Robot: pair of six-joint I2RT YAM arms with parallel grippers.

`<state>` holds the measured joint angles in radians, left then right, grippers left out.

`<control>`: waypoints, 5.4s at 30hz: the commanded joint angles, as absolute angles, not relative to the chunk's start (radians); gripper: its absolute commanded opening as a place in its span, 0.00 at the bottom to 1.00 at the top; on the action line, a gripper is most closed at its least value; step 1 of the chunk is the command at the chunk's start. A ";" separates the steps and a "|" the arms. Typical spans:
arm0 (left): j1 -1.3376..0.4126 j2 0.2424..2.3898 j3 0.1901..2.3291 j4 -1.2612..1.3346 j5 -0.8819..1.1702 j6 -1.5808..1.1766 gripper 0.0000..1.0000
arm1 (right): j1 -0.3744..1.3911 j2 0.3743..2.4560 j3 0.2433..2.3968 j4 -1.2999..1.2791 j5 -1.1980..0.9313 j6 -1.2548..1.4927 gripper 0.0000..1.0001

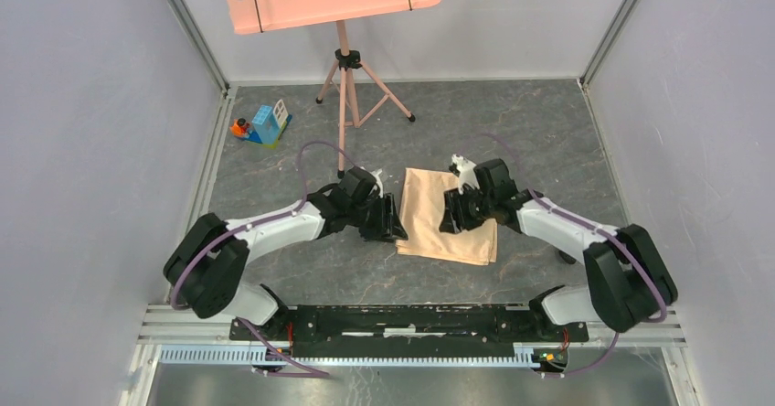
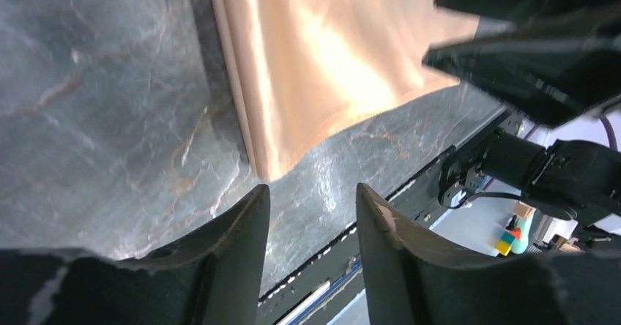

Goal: Fold the napkin into a case and place the utensils inside
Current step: Smooth out the square-folded napkin at the center of the board, then pick up the top corner of the square-folded napkin from the center of the board.

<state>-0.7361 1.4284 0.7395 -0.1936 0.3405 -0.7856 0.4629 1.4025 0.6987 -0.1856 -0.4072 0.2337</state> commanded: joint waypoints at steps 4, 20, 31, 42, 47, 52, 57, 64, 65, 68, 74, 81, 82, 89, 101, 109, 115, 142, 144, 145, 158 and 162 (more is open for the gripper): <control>-0.719 1.565 0.812 -0.179 0.342 -0.701 0.39 | 0.452 1.245 0.572 -0.336 -0.354 0.240 0.44; -0.764 1.549 0.727 -0.112 0.345 -0.757 0.18 | 0.441 1.107 0.563 -0.503 -0.028 0.290 0.39; -0.765 1.500 0.810 -0.100 0.450 -0.778 0.46 | 0.341 1.127 0.557 -0.531 0.080 0.253 0.50; -0.779 1.578 0.892 -0.045 0.494 -0.809 0.50 | 0.323 1.159 0.576 -0.571 0.208 0.305 0.38; -0.800 1.645 0.923 -0.025 0.524 -0.808 0.45 | 0.322 1.143 0.608 -0.575 0.183 0.296 0.42; -0.813 1.717 0.914 0.032 0.531 -0.824 0.43 | 0.319 1.186 0.573 -0.553 0.247 0.291 0.45; -0.832 1.768 0.902 0.085 0.545 -0.848 0.43 | 0.317 1.228 0.526 -0.509 0.296 0.325 0.35; -0.845 1.809 0.825 0.162 0.521 -0.886 0.39 | 0.327 1.208 0.631 -0.485 0.268 0.285 0.32; -0.844 1.811 0.815 0.165 0.516 -0.885 0.38 | 0.328 1.196 0.661 -0.469 0.246 0.268 0.40; -0.843 1.823 0.797 0.169 0.498 -0.882 0.38 | 0.327 1.196 0.721 -0.352 0.106 0.236 0.66; -0.845 1.752 0.809 0.146 0.496 -0.870 0.49 | 0.290 1.381 0.787 -0.082 -0.220 0.278 0.70; -0.844 1.585 0.974 -0.073 0.484 -0.776 0.62 | 0.228 1.481 0.822 -0.098 -0.264 0.297 0.66; -0.843 1.570 0.986 -0.102 0.471 -0.759 0.63 | 0.228 1.460 0.825 -0.153 -0.217 0.284 0.68; -0.837 1.552 0.994 -0.187 0.387 -0.682 0.68 | 0.228 1.267 0.775 -0.508 -0.027 0.292 0.64; -0.836 1.512 0.911 -0.109 0.433 -0.715 0.70 | 0.220 1.049 0.605 -0.697 0.169 0.409 0.44; -0.836 1.475 0.878 -0.103 0.422 -0.723 0.71 | 0.221 1.060 0.554 -0.665 0.106 0.415 0.34; -0.836 1.480 0.872 -0.090 0.431 -0.731 0.71 | 0.220 1.069 0.542 -0.634 0.125 0.416 0.33; -0.837 1.470 0.834 -0.072 0.433 -0.735 0.71 | 0.221 1.055 0.547 -0.623 0.088 0.443 0.19; -0.836 1.470 0.830 -0.068 0.433 -0.737 0.71 | 0.221 1.047 0.560 -0.634 0.089 0.443 0.19; -0.836 1.469 0.827 -0.066 0.432 -0.736 0.71 | 0.221 1.043 0.566 -0.636 0.092 0.442 0.18; -0.832 1.447 0.802 -0.066 0.403 -0.746 0.71 | 0.220 0.986 0.519 -0.423 -0.085 0.429 0.00; -0.825 1.437 0.792 -0.065 0.393 -0.749 0.71 | 0.222 1.039 0.508 -0.235 -0.239 0.424 0.00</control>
